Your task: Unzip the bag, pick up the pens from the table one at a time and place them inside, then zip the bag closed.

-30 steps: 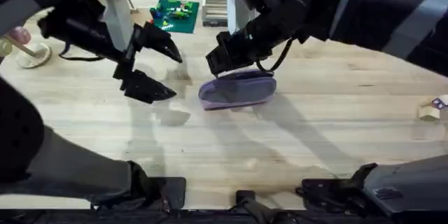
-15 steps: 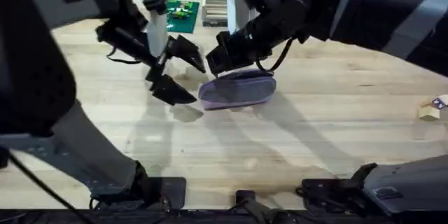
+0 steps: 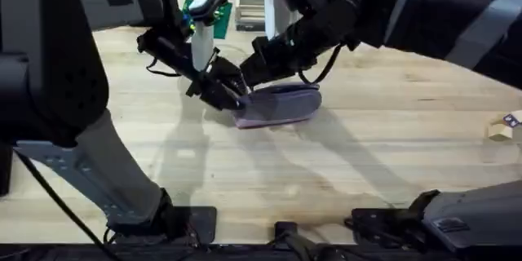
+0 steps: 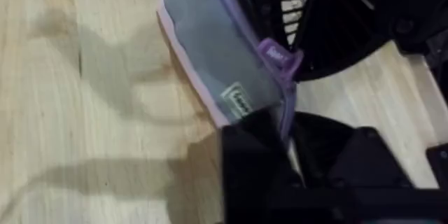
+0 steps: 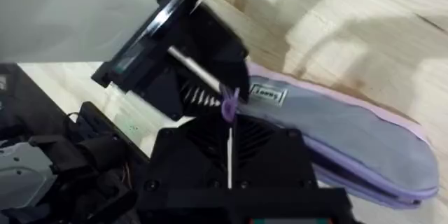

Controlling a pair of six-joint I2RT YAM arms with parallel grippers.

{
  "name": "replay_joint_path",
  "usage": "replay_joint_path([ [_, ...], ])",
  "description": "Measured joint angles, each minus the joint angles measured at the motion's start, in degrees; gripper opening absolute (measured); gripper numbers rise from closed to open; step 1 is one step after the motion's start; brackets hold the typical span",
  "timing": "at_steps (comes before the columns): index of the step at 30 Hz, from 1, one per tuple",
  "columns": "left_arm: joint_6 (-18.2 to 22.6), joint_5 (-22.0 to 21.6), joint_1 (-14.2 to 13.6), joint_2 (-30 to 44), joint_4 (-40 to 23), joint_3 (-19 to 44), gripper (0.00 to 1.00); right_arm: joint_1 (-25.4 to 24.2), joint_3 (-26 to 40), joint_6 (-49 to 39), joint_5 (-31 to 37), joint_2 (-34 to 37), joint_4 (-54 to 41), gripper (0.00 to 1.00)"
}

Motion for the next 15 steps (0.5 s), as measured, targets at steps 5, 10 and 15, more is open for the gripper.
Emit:
replay_joint_path([
  [5, 0.01, 0.10, 0.00, 0.00, 0.14, -0.01, 0.045, -0.02, 0.00, 0.00, -0.02, 0.00, 0.07, 0.030],
  [10, 0.01, 0.20, 0.00, 0.00, 0.14, -0.01, 0.043, -1.30, 0.00, 0.00, -0.39, 0.00, -0.33, 0.030],
  [15, -0.01, 0.96, 0.00, 0.00, 0.14, -0.01, 0.043, -5.43, 0.00, -1.96, -1.86, 0.00, -3.66, 0.032],
])
